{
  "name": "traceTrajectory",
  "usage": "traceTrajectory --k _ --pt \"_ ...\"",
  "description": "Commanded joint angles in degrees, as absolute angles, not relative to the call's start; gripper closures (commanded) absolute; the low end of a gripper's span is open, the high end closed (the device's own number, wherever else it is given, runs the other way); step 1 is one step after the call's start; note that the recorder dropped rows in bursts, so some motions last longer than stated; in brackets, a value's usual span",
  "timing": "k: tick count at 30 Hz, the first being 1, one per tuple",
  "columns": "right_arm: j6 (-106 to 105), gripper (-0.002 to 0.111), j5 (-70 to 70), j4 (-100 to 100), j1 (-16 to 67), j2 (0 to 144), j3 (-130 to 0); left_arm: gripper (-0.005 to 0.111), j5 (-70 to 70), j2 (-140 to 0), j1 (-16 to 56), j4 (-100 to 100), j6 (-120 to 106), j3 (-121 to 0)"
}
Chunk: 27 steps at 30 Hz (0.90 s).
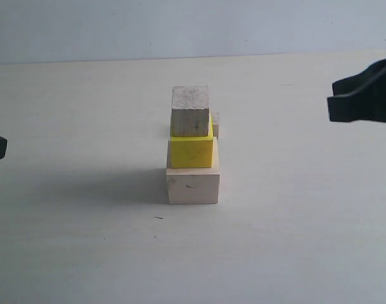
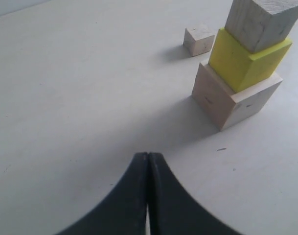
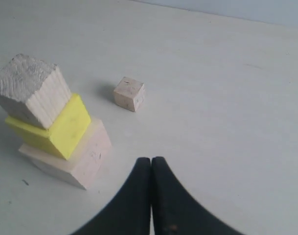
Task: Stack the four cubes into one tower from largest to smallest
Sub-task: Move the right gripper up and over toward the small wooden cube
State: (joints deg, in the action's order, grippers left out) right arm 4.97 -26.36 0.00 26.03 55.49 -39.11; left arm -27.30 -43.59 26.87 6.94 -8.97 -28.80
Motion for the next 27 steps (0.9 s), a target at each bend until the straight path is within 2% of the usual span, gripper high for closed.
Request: traceTrajectory --k 1,10,22,27 --pt "6.0 0.108 -27.0 -1.1 26.0 64.7 -45.8 0.107 -27.2 -43.9 26.6 7.7 -8.5 -28.7" --pt "6.0 0.108 -31.8 -3.6 25.4 80.3 -60.6 0.107 -27.5 -43.9 26.6 7.7 -8.5 -28.7" --pt "9.5 0.108 -42.6 -0.6 15.8 94.9 -83.6 0.107 -27.5 -43.9 26.6 8.1 -8.5 -28.7" --pt "7.1 0.108 -49.7 3.1 14.2 104.5 -93.2 0.107 -27.5 -43.9 26.6 8.1 -8.5 -28.7"
